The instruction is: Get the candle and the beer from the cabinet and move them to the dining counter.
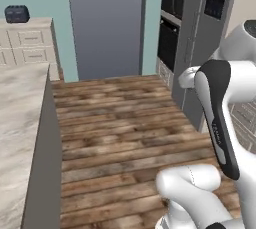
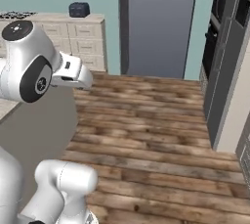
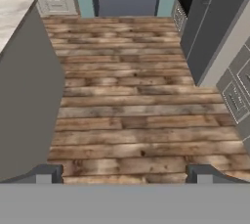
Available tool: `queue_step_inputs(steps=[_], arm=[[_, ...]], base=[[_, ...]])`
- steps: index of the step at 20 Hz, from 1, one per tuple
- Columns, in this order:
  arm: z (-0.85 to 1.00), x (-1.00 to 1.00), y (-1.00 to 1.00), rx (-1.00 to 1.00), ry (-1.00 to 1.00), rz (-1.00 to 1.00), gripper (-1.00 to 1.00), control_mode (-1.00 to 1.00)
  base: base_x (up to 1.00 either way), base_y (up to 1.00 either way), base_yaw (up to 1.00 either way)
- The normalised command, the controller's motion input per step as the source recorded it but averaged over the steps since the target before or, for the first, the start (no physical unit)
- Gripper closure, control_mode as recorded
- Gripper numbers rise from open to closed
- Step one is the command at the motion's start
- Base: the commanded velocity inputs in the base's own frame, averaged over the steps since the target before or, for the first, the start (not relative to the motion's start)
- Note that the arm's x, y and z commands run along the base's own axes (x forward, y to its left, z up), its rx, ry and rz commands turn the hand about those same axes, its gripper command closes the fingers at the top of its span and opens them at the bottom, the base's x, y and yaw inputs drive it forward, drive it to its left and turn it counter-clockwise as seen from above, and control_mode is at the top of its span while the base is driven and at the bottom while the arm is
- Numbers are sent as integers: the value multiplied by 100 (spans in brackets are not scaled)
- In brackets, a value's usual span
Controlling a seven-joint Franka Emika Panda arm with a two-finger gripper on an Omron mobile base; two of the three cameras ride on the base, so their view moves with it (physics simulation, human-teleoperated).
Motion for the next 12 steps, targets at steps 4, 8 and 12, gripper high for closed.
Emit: queue_step_inputs(steps=[4, 8, 12], arm=[[0, 0, 0, 0, 0, 0, -100, 100], [0, 0, 0, 0, 0, 0, -100, 100], [0, 0, 0, 0, 0, 0, -100, 100]], base=[[100, -17, 7], [100, -27, 5], [100, -34, 4]])
